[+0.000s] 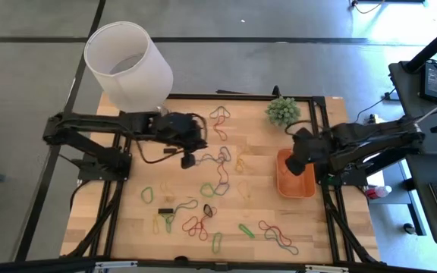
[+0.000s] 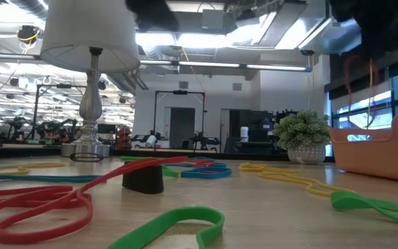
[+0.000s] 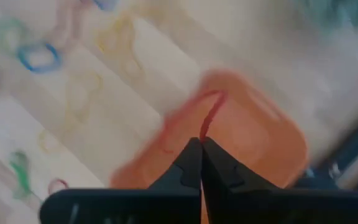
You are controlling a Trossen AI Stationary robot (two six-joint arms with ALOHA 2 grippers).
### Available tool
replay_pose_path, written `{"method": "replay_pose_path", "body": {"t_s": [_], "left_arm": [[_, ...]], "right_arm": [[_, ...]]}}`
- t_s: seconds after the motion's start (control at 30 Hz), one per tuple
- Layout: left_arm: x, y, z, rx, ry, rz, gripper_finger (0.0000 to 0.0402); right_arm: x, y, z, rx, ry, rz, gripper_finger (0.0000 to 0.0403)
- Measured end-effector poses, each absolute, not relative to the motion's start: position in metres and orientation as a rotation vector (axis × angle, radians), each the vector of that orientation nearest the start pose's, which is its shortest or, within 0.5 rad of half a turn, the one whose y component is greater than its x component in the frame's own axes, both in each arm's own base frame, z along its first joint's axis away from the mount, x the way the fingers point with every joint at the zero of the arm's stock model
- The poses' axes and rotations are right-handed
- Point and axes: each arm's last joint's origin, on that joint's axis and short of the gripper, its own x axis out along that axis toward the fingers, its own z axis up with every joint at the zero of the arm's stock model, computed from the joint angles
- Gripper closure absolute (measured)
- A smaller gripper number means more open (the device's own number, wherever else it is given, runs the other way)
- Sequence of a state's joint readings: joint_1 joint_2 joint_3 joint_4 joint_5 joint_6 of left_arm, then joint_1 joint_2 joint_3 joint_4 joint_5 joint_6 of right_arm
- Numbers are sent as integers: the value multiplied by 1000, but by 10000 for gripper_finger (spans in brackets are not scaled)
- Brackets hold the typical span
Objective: Pick and place rubber bands into bin
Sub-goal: Put the red rubber band into the orange bin
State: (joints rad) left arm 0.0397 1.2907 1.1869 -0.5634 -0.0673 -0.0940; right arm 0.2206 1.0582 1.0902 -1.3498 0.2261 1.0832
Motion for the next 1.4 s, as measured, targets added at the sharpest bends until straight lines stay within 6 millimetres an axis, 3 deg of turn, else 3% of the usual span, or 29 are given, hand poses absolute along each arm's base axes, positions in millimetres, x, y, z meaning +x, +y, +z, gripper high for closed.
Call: {"method": "replay_pose_path", "body": {"t_s": [0.13, 0.3, 0.6, 0.83, 1.4], "left_arm": [[248, 12, 326, -133, 579, 147, 394], [221, 11, 321, -139, 495, 162, 399], [194, 12, 298, -197, 458, 237, 399], [191, 11, 282, -247, 506, 236, 398], [192, 12, 281, -235, 504, 270, 396]], "right_arm": [[160, 35, 280, 659, 1197, -688, 403], [161, 37, 243, 704, 1267, -753, 403], [159, 37, 198, 832, 1229, -810, 380], [154, 35, 186, 876, 1229, -881, 335], [153, 36, 185, 946, 1233, -912, 230]]}}
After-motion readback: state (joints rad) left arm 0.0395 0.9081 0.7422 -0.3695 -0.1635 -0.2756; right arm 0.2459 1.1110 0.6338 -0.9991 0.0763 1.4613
